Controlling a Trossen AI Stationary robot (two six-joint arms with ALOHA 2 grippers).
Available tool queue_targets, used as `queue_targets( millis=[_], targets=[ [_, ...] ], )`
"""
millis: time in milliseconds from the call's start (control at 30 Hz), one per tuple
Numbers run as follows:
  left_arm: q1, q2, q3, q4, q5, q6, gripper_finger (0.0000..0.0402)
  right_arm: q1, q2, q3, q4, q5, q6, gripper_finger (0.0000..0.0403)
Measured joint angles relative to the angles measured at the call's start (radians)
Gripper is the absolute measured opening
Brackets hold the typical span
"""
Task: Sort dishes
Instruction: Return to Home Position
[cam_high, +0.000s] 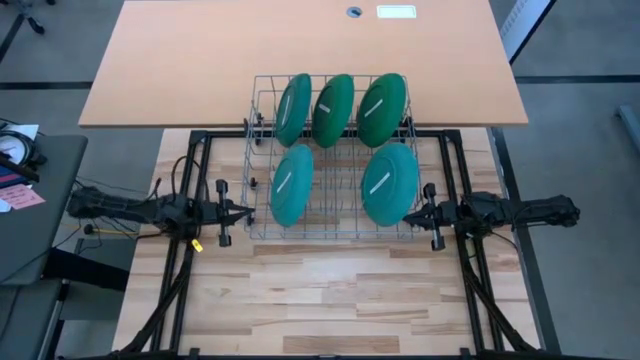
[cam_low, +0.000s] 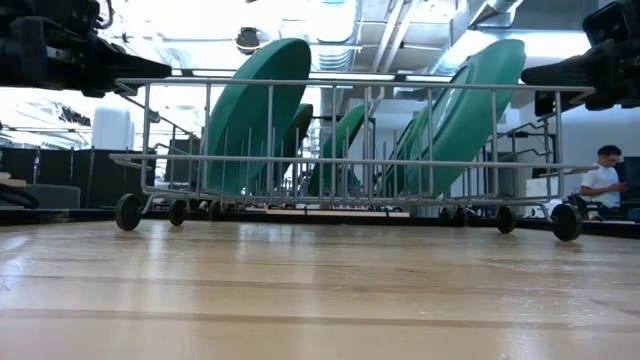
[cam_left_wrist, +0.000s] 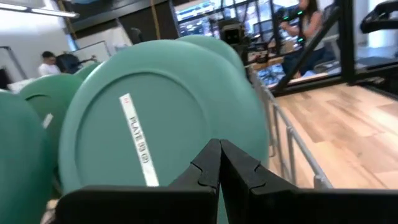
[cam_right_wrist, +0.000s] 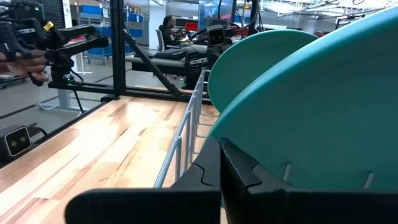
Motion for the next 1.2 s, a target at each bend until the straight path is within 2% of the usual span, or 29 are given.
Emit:
queue_targets(
  millis=[200,267,400,533,700,867,1033,1200],
  targets=[
    [0.138,0.000,0.000,-0.004,0.233,-0.041,0.0000,0.000,0.000,0.000,-0.001,-0.001,0.000,0.0000],
    [0.159,0.000,0.000,-0.025,0.268,-0.044,0.0000,0.000,0.000,0.000,-0.001,-0.002,0.000,0.0000],
    [0.194,-0.002,0.000,-0.051,0.285,-0.055,0.0000,0.000,0.000,0.000,-0.002,-0.004,-0.002,0.0000],
    [0.218,-0.002,0.000,-0.057,0.350,-0.066,0.0000,0.000,0.000,0.000,-0.002,-0.005,-0.002,0.0000],
    [0.248,-0.005,0.000,-0.048,0.357,-0.059,0.0000,0.000,0.000,0.000,-0.002,-0.005,-0.007,0.0000],
    [0.254,-0.075,0.000,-0.036,0.401,-0.066,0.0000,0.000,0.000,0.000,-0.002,-0.005,-0.007,0.0000],
    [0.254,-0.193,0.000,-0.160,0.399,-0.076,0.0000,0.000,0.000,0.000,-0.003,-0.005,-0.008,0.0000],
    [0.254,-0.186,-0.001,-0.201,0.403,-0.087,0.0000,0.000,0.001,0.000,-0.002,0.000,-0.010,0.0000]
  ],
)
